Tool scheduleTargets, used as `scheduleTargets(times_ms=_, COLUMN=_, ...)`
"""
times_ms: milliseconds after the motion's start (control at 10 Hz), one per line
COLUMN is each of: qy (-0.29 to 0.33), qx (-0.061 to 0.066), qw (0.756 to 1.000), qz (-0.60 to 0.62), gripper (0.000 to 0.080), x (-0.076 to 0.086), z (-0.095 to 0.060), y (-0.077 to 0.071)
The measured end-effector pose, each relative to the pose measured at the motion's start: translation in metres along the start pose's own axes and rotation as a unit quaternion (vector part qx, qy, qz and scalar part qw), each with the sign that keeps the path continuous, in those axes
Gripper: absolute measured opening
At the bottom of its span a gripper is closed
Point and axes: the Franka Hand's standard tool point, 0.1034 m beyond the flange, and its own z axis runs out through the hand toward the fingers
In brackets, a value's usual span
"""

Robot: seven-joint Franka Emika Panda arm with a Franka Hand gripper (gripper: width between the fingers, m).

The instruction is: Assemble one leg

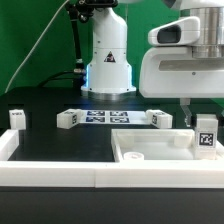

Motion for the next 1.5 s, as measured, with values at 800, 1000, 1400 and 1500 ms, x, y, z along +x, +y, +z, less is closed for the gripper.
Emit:
scheduleTargets(times_ms=800, qy=-0.004, qx=0.004, qw=0.876, qz=0.483, gripper=0.0292, x=-0.0040, z=0.0009, y=-0.0043)
scheduleTargets(times_ms=1000, qy=-0.012, qx=0.003, qw=0.809, qz=0.588, gripper=0.0292, x=-0.0052, z=0.0005, y=-0.0044)
scheduleTargets(times_ms=1400, qy=-0.018, qx=0.006, qw=0.808, qz=0.589, gripper=0.0471, x=-0.0052, z=0.0013, y=-0.0044)
scheduleTargets(times_ms=1500, qy=-0.017, qx=0.007, qw=0.820, qz=0.573, gripper=0.0613, x=-0.0044, z=0.0010, y=-0.0035)
